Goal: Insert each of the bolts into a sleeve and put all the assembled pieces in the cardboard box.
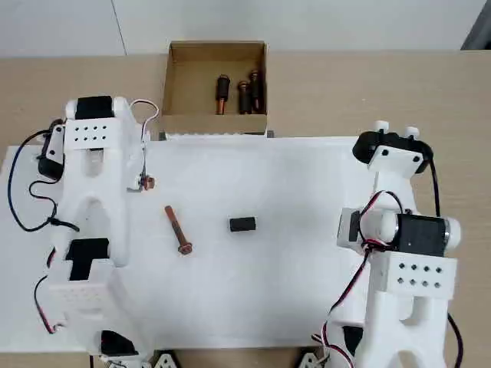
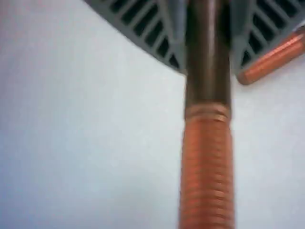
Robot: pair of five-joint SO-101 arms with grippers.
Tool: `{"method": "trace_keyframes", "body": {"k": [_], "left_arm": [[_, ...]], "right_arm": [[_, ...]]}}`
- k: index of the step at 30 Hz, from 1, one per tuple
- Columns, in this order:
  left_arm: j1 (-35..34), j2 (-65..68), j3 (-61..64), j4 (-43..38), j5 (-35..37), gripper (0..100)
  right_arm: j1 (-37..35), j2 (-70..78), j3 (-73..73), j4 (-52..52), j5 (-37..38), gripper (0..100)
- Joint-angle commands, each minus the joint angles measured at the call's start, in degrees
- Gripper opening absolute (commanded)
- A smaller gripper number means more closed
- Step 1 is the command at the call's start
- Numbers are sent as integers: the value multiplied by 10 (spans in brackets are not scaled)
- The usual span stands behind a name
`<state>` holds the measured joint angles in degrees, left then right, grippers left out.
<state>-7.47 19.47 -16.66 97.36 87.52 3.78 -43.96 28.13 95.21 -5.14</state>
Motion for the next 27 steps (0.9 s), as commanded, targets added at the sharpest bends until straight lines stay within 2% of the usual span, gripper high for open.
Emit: {"method": "trace_keyframes", "body": {"k": [1,6,11,20,27], "left_arm": [[0,-41,-13,-19,2,59],[1,-41,-13,-26,2,180],[-1,-41,-13,-24,-5,192],[-17,-42,-14,-22,-241,192],[-69,-42,-13,-5,-343,194]], "right_arm": [[5,-14,-3,-6,-6,3],[5,-14,-3,-6,-6,3],[5,-14,-3,-6,-6,3],[6,-14,-3,-6,-6,3],[6,-12,-3,-6,-6,3]]}}
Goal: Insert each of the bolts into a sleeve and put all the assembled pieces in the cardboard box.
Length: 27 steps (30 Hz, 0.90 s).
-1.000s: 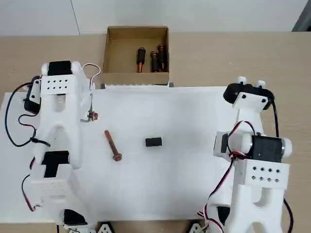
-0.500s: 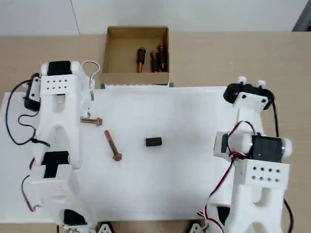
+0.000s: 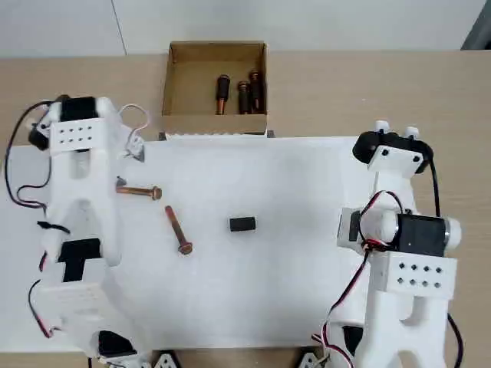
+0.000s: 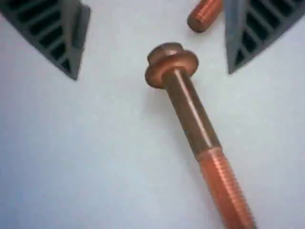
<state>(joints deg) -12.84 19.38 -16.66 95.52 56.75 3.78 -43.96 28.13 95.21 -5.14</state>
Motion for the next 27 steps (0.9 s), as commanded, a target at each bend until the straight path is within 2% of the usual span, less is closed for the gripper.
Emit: {"method": "trace_keyframes", "body": {"k": [1,5,12,27], "left_arm": [[-18,-41,-13,22,-54,194],[-18,-41,-13,49,-184,194],[-21,-41,-9,48,-510,194],[-21,-40,-10,48,-932,194]], "right_arm": [[6,-11,-3,-6,-6,3],[6,-10,-3,-6,-6,3],[6,-10,-3,-6,-6,3],[5,-14,20,-22,-4,3]]}}
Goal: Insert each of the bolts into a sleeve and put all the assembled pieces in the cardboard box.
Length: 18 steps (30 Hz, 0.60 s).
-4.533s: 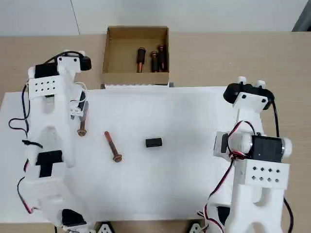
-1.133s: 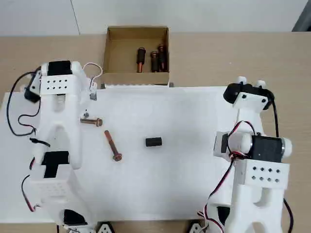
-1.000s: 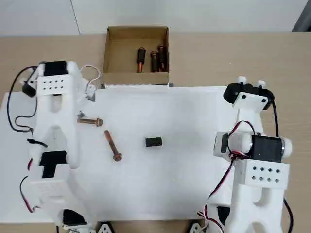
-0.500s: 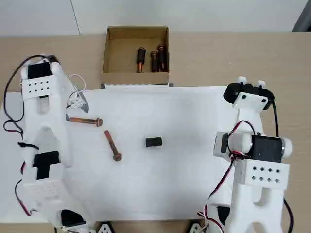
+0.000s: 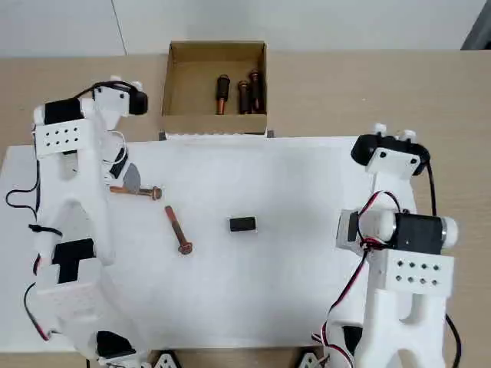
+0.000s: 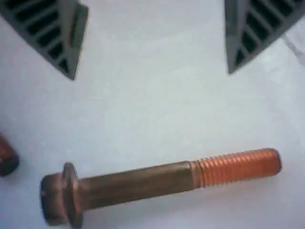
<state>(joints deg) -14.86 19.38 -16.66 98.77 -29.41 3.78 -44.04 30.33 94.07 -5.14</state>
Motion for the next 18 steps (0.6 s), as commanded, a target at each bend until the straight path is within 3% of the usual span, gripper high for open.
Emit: {"method": "trace_keyframes", "body": {"k": [1,11,18], "left_arm": [[-1,-40,-10,16,-97,194],[4,-40,-10,16,-348,195],[25,-38,-9,7,-470,196]], "right_arm": [[5,-13,-2,-11,-4,3],[2,-9,-1,-17,36,4],[2,-8,1,-36,38,4]]}}
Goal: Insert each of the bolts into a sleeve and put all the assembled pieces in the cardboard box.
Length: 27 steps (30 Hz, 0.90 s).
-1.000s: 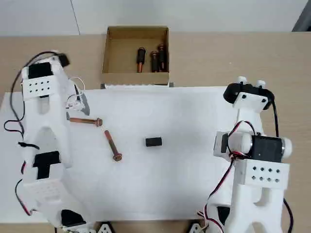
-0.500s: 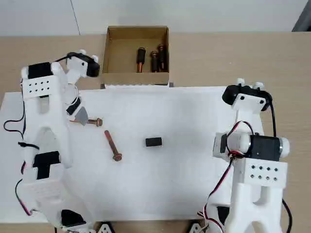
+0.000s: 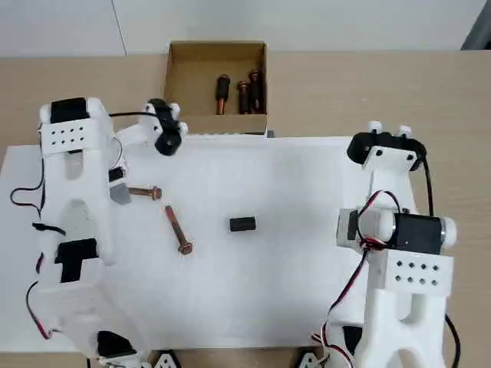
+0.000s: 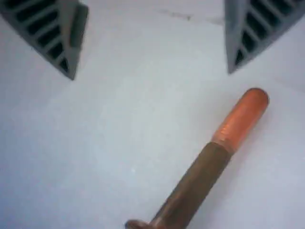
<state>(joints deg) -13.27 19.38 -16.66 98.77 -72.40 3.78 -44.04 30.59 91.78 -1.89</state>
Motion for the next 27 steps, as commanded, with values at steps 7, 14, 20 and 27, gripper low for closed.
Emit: {"method": "trace_keyframes", "body": {"k": [7,14,20,27], "left_arm": [[27,18,-14,-28,-86,196],[52,49,-14,-55,-86,196],[62,83,-14,-90,-98,196],[60,121,-14,-120,-98,196]], "right_arm": [[5,-7,-2,-14,6,4],[5,-7,-2,-12,6,4],[3,-7,-2,-11,6,4],[2,-7,-2,-11,6,4]]}}
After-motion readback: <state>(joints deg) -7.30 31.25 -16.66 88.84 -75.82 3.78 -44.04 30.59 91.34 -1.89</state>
